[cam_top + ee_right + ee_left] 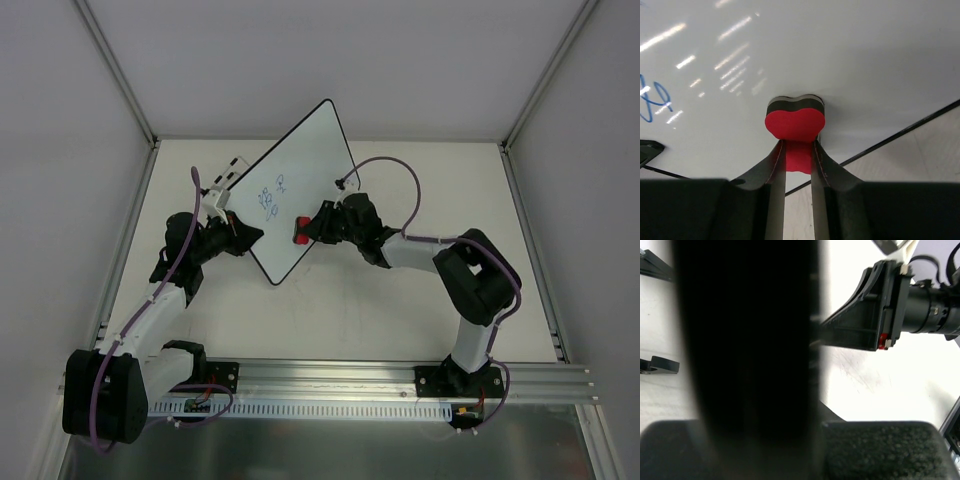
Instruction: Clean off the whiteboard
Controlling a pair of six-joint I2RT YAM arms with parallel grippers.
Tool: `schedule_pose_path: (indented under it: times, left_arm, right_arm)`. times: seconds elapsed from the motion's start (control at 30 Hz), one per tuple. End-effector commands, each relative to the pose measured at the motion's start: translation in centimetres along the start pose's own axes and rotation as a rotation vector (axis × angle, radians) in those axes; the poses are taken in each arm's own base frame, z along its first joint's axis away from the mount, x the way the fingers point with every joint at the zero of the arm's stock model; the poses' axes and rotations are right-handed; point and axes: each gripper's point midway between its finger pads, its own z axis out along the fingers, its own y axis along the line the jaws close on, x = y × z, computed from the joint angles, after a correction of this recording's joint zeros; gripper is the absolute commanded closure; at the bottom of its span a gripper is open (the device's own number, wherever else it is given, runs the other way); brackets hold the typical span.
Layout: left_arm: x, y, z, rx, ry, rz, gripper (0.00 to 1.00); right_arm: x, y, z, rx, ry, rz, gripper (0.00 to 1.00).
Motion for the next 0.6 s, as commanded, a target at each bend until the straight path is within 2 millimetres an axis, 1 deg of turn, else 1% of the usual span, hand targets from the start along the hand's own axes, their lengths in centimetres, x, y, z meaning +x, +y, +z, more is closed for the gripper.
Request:
schedule_pose_path:
  times: [0.0, 0.07, 0.17, 0.2, 0.27, 0.3, 0.4, 0.43, 0.53, 0.57]
  left_arm:
    - [3.3, -5.0, -0.7, 0.238, 0.168, -0.047, 1.00]
    - [3.3, -5.0, -0.7, 0.241, 0.168, -0.048, 1.00]
    - [3.4, -5.1, -0.8, 0.245, 0.170, -0.052, 1.00]
    - [3.4, -5.1, -0.8, 0.244, 0.170, -0.052, 1.00]
    - [3.4, -5.2, -0.8, 0.245, 0.170, -0.052, 1.00]
    - [3.4, -5.1, -0.8, 0.245, 0.170, -0.053, 1.00]
    - [3.5, -5.2, -0.8, 0.249, 0.172, -0.052, 1.00]
    - [3.4, -5.2, -0.8, 0.249, 0.171, -0.051, 1.00]
    - [3.5, -5.3, -0.8, 0.252, 0.173, -0.048, 1.00]
    - [3.5, -5.4, -0.8, 0.254, 0.172, -0.046, 1.00]
  right_arm:
    - [1.0, -1.4, 0.2, 0.030, 0.004, 0.049, 1.00]
    - [0.9, -1.4, 0.5, 0.024, 0.003, 0.054, 1.00]
    - [0.2, -0.7, 0.7, 0.004, -0.007, 0.041, 1.00]
    - [-0.7, 0.2, 0.7, -0.014, -0.024, 0.024, 1.00]
    - [-1.9, 1.0, 0.7, -0.030, -0.050, 0.005, 1.00]
    - [-3.2, 2.3, 0.6, -0.054, -0.076, -0.010, 1.00]
    - [-5.4, 4.4, 0.4, -0.093, -0.114, -0.053, 1.00]
    - [-7.1, 5.9, 0.2, -0.120, -0.147, -0.082, 1.00]
    - [-9.1, 8.1, -0.1, -0.155, -0.184, -0.119, 1.00]
    - [-10.6, 9.4, -0.2, -0.177, -0.213, -0.135, 1.00]
